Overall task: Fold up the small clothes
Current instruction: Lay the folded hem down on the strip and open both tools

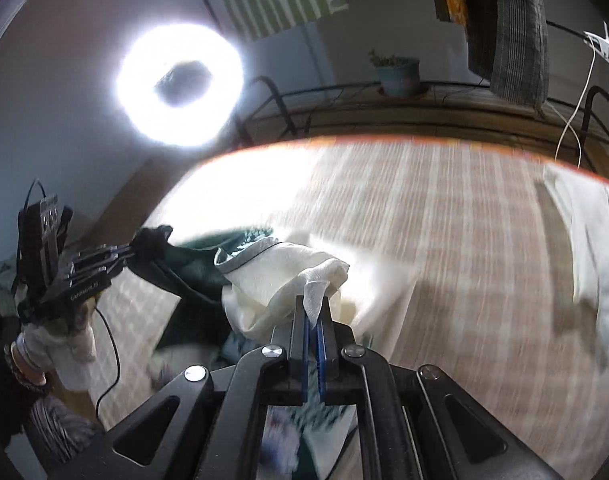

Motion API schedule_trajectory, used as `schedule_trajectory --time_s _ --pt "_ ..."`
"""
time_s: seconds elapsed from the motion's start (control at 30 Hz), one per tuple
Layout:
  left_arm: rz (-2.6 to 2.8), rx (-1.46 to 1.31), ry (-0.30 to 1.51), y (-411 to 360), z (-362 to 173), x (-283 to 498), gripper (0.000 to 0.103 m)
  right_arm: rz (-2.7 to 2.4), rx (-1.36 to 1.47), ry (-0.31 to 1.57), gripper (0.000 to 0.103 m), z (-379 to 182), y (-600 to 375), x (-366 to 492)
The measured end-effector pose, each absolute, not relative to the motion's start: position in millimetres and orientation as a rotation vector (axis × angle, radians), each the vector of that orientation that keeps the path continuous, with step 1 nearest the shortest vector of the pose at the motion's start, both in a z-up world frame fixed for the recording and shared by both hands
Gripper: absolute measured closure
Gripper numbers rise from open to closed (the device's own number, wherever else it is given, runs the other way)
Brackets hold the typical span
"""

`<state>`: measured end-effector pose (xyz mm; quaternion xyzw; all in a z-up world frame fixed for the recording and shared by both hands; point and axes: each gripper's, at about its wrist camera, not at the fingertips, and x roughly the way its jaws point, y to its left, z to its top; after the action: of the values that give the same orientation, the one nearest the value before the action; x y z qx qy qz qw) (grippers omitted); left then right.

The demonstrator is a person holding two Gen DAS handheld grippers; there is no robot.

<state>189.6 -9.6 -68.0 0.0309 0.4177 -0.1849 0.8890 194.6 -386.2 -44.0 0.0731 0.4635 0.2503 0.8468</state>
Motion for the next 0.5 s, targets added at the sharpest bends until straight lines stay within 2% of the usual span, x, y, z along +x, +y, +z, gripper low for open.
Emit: schedule_trajectory --time_s 0.33,0.37,0.47,0.5 --pt "-0.399 0.154 0.914 -4.1 -90.8 132.6 0.102 0.485 0.068 0.985 0.102 -68.0 -394.1 131.5" --pt "-0.403 0.171 0.913 -3.9 -90.4 127.9 0.102 0.481 0.054 0.978 0.101 -67.8 -395.0 126.5" --pt "-0.412 0.222 0.913 -1.1 -90.2 112.9 0.094 0.491 0.026 0.96 0.095 -64.9 -400.7 110.2" --pt "-0.418 0.23 0.917 1.4 -90.3 106.0 0.092 0.5 0.022 0.958 0.09 -63.7 -402.2 106.9"
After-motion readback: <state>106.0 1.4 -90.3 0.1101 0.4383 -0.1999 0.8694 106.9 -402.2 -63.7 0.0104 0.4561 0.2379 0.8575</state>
